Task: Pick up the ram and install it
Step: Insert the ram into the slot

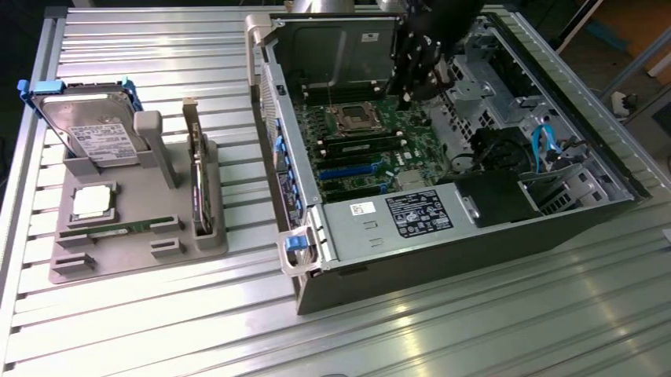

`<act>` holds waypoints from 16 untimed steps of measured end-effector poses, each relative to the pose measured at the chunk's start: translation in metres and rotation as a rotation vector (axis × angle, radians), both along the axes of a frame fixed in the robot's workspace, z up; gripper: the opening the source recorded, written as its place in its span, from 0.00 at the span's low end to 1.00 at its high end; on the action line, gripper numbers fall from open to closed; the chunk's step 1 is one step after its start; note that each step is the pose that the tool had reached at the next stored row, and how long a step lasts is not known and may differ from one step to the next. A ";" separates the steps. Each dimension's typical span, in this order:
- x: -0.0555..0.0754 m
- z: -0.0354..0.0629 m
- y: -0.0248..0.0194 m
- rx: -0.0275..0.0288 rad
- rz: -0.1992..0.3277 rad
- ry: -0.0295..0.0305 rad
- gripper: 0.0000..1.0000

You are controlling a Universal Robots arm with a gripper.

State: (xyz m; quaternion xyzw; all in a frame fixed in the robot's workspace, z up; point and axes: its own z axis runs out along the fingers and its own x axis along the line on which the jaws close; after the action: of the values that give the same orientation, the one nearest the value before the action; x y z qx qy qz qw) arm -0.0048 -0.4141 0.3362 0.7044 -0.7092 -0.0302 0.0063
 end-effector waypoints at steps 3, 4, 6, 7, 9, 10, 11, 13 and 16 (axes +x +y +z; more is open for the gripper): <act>0.000 0.0272 0.0006 -0.0058 0.000 0.0000 0.38; 0.000 0.0301 0.0006 -0.0062 0.000 0.0001 0.38; 0.000 0.0358 0.0007 -0.0067 0.000 0.0000 0.38; 0.000 0.0391 0.0007 -0.0071 0.000 0.0000 0.38; 0.000 0.0463 0.0007 -0.0076 0.000 0.0000 0.38; 0.000 0.0511 0.0007 -0.0081 0.000 0.0001 0.38; 0.000 0.0540 0.0008 -0.0084 0.000 0.0001 0.38; 0.000 0.0596 0.0008 -0.0089 0.000 0.0000 0.38; 0.000 0.0658 0.0008 -0.0096 0.000 0.0001 0.38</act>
State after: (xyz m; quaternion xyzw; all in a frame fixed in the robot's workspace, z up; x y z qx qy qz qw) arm -0.0048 -0.4133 0.4020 0.7043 -0.7093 -0.0268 0.0097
